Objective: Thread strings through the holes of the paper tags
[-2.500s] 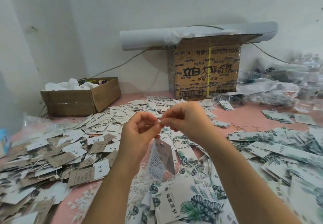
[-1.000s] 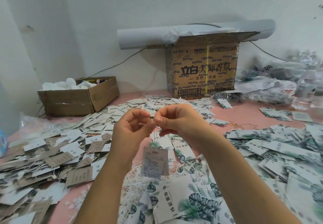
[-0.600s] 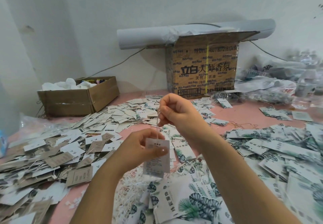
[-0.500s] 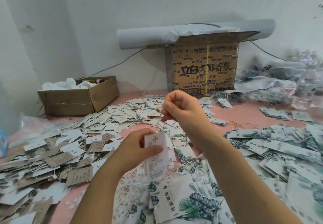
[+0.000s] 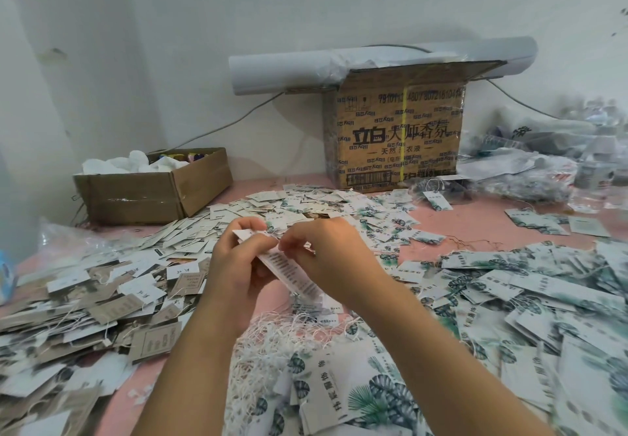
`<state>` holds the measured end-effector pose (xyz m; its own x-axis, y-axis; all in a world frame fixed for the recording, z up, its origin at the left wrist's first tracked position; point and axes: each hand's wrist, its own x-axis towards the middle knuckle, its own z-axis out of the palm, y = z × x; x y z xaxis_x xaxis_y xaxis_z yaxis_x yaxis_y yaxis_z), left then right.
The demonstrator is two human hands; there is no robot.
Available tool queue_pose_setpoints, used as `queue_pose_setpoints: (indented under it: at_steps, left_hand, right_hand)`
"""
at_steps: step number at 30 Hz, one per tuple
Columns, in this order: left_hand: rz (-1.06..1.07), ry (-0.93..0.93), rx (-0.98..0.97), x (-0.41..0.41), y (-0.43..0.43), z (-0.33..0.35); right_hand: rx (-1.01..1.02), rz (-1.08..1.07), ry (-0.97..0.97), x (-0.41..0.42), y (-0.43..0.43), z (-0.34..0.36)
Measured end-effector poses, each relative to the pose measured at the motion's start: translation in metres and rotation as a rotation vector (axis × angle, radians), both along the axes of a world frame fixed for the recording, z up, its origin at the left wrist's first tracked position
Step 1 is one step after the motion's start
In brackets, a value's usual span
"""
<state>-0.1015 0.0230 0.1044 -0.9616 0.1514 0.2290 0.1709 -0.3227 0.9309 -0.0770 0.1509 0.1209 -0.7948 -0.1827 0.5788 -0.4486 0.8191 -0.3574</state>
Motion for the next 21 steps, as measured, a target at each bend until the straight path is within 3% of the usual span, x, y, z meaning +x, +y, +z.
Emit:
queue_pose_setpoints:
  at_steps: [3,8,11,14,18,21]
  left_hand:
    - [-0.041,0.011,0.084,-0.001,0.000,0.000]
    - [-0.059,0.042,0.138,-0.002,-0.001,0.000]
    - [-0.064,0.061,0.126,-0.003,0.001,0.000]
    - [-0.069,0.069,0.043,-0.003,0.004,-0.001]
    - [0.104,0.001,-0.110,-0.010,0.002,-0.010]
    - [0.228,-0.051,-0.384,-0.015,-0.001,-0.025]
  right_hand:
    - [0.041,0.013,-0.014,0.000,-0.001,-0.001]
    - [-0.144,0.160,-0.163,0.004,0.003,0.003]
    - [-0.095,0.148,-0.185,0.003,0.002,0.003]
    - [-0.109,0.086,-0.220,0.001,0.008,0.004]
    - [-0.211,0.011,-0.365,0.001,0.030,0.012]
    - [-0.077,-0.006,-0.585,0.006,0.055,0.016]
